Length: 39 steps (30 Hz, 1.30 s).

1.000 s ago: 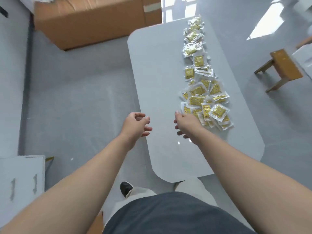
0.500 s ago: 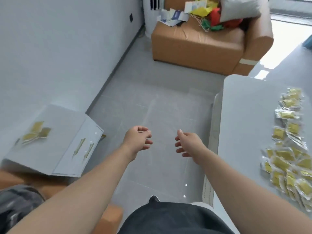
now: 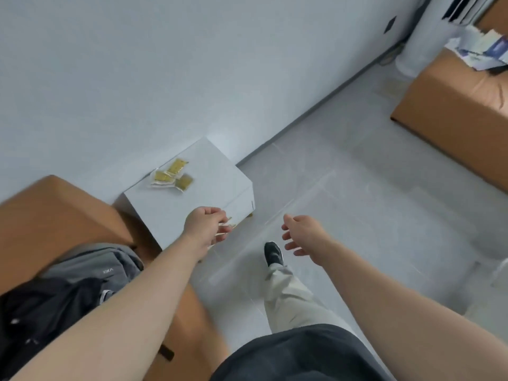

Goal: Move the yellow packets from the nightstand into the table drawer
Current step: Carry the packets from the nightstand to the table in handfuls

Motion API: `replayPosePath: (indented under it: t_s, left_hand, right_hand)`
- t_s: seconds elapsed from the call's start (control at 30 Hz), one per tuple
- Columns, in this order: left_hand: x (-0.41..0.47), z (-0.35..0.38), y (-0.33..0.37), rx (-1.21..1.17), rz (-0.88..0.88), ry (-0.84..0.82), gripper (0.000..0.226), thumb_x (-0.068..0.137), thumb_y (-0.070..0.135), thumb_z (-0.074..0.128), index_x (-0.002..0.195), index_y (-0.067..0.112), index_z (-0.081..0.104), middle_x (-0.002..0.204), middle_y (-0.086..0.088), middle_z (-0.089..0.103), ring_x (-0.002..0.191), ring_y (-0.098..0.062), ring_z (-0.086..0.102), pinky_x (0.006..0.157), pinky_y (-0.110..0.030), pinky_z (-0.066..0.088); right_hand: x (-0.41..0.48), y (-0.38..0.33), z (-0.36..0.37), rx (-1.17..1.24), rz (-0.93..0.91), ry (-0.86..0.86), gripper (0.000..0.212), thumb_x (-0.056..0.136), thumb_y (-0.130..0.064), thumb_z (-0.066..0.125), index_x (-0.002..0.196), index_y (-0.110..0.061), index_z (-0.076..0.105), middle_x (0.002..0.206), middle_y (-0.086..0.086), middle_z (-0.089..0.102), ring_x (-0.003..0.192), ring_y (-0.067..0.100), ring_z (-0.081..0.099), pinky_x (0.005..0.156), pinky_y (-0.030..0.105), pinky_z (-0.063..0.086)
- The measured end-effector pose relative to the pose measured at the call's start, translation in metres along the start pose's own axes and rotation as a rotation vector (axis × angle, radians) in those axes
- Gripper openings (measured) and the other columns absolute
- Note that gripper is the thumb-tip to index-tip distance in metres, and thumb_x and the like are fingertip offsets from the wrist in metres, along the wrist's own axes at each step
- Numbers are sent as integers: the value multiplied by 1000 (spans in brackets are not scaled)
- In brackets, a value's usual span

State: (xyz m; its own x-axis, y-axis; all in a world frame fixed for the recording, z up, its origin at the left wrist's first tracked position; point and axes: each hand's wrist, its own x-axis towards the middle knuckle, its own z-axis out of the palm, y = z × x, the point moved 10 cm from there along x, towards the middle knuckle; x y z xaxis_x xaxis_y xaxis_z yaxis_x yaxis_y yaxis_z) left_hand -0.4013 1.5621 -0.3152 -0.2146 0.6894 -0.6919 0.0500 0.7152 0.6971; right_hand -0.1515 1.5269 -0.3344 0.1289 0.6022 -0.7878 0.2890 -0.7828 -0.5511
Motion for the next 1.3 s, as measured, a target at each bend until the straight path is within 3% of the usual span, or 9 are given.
replayPosePath:
  t_s: [0.27, 0.37, 0.47, 0.57, 0.73, 0.83, 0.93, 1.1, 1.3]
  left_hand:
    - [151, -91, 22, -125, -266, 258, 22, 96, 12, 61, 117, 6, 58, 98, -9, 64, 75, -22, 69, 59, -32, 56]
    - [198, -122, 32, -37, -276, 289, 31, 93, 12, 63, 123, 6, 56, 102, -9, 63, 80, -23, 70, 64, -35, 59]
    - [248, -150, 38, 242, -240, 287, 36, 91, 17, 67, 124, 11, 54, 104, -5, 63, 96, -26, 68, 84, -40, 59]
    - [311, -163, 42, 636, -123, 195, 51, 90, 22, 70, 136, 14, 49, 134, -4, 57, 118, -24, 58, 88, -30, 44]
    - [415, -163, 44, 1250, 177, 30, 64, 87, 18, 71, 144, 14, 42, 147, -6, 45, 134, -30, 43, 98, -43, 45]
    - [464, -162, 39, 1526, 352, -45, 86, 82, 30, 77, 151, 13, 29, 159, -6, 30, 146, -29, 27, 110, -45, 38]
    - [508, -165, 27, 1579, 431, -130, 116, 75, 52, 80, 158, 12, 11, 168, -6, 9, 154, -26, 7, 124, -40, 16]
    - [542, -173, -3, 1702, 477, -225, 135, 63, 90, 48, 159, 12, -6, 168, -8, -2, 155, -25, 1, 123, -49, 18]
    - [526, -176, 9, 1558, 536, -209, 86, 94, 27, 60, 160, 14, 7, 168, -7, 12, 154, -28, 11, 124, -41, 17]
  right_hand:
    - [141, -154, 73, -509, -50, -163, 28, 96, -34, 55, 99, -7, 62, 94, 15, 68, 85, 30, 69, 79, 40, 58]
    - [172, -199, 121, -743, -149, -245, 37, 93, -34, 62, 120, -11, 54, 111, 8, 60, 93, 24, 55, 79, 34, 48]
    - [209, -220, 176, -902, -228, -302, 51, 93, -36, 63, 135, -13, 45, 125, 5, 56, 103, 23, 53, 82, 33, 45]
    - [257, -222, 234, -941, -257, -302, 57, 91, -37, 64, 139, -18, 41, 130, 4, 50, 114, 27, 54, 88, 40, 51]
    - [327, -225, 320, -934, -331, -240, 87, 88, -37, 71, 155, -23, 17, 159, 5, 21, 143, 30, 28, 97, 45, 44]
    - [364, -233, 360, -1022, -419, -203, 112, 86, -45, 73, 160, -28, -9, 167, 3, -18, 155, 34, -5, 120, 53, 22]
    - [402, -244, 390, -1074, -492, -182, 124, 82, -59, 73, 157, -32, -22, 164, 0, -30, 153, 35, -18, 123, 58, 7]
    - [429, -246, 411, -1280, -541, -164, 122, 78, -61, 75, 159, -34, -12, 167, 3, -21, 152, 40, -15, 121, 62, 11]
    - [408, -257, 408, -1308, -564, -41, 71, 88, -11, 61, 150, -26, 30, 154, 11, 33, 133, 41, 36, 81, 44, 45]
